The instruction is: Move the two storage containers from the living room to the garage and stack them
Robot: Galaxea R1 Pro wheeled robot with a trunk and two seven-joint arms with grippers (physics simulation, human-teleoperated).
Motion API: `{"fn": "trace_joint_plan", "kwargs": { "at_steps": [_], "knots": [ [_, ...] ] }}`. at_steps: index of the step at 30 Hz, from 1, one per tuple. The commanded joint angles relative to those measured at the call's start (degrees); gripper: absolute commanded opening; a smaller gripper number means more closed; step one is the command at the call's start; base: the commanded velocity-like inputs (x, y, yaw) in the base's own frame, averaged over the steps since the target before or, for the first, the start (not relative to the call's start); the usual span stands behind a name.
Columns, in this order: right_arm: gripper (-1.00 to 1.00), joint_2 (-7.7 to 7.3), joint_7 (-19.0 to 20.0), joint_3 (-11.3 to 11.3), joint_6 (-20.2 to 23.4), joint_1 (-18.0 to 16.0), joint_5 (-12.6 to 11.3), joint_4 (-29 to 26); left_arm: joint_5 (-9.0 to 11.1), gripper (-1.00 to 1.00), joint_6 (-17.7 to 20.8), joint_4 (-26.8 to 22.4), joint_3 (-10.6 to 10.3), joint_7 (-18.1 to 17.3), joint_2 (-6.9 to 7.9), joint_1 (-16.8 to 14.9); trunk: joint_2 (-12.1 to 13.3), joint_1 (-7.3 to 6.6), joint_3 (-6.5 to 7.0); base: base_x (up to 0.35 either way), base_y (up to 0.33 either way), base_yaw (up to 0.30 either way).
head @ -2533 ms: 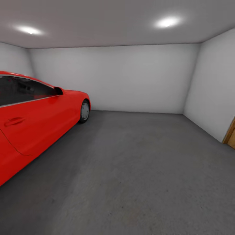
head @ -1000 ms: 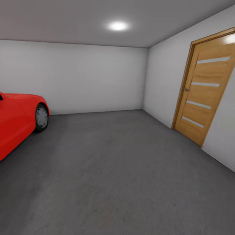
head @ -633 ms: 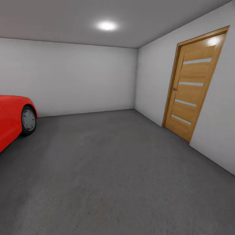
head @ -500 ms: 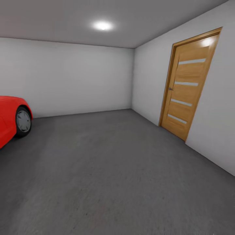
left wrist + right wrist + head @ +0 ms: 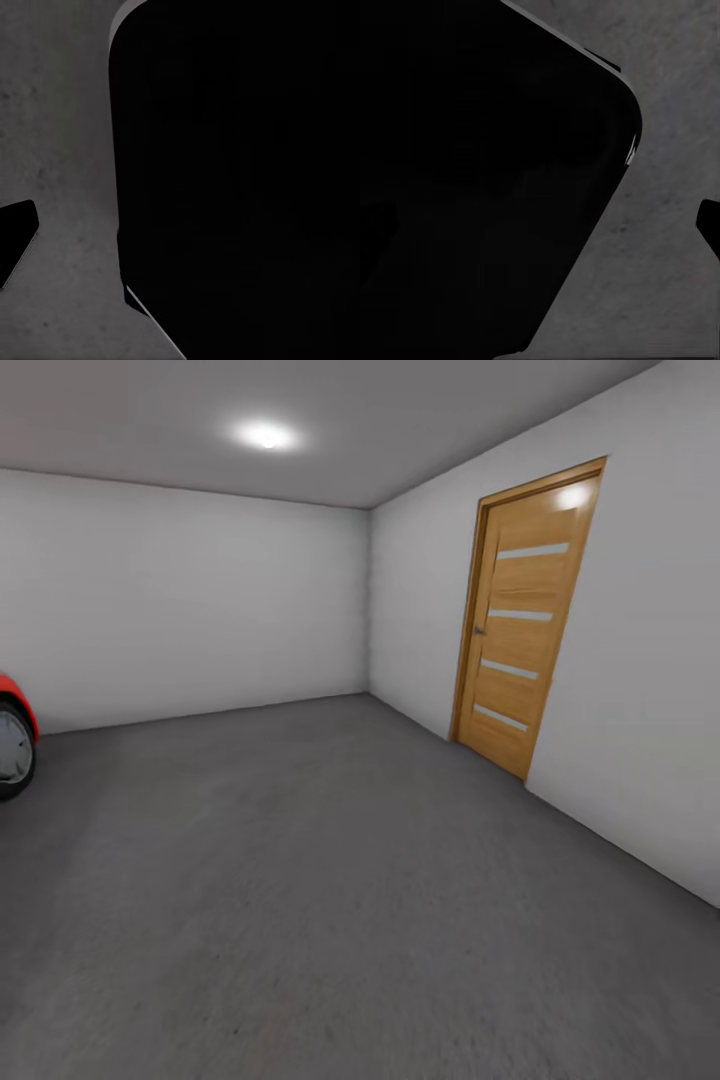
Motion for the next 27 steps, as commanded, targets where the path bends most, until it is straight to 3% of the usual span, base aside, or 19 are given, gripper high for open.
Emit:
{"fn": "trace_joint_plan", "kwargs": {
  "at_steps": [1, 27],
  "knots": [
    [1.0, -0.01, 0.0, 0.4, -0.2, 0.0, -0.4, 0.0, 0.0, 1.0, -0.1, 0.0, 0.0, 0.0, 0.0, 0.0, 0.0, 0.0, -0.04, 0.0, 0.0, -0.246],
    [1.0, -0.01, 0.0, 0.4, -0.2, 0.0, -0.3, 0.0, 0.0, 1.0, 0.0, 0.0, 0.0, 0.0, 0.0, 0.0, 0.0, 0.0, -0.04, 0.0, 0.0, -0.246]
  ]
}}
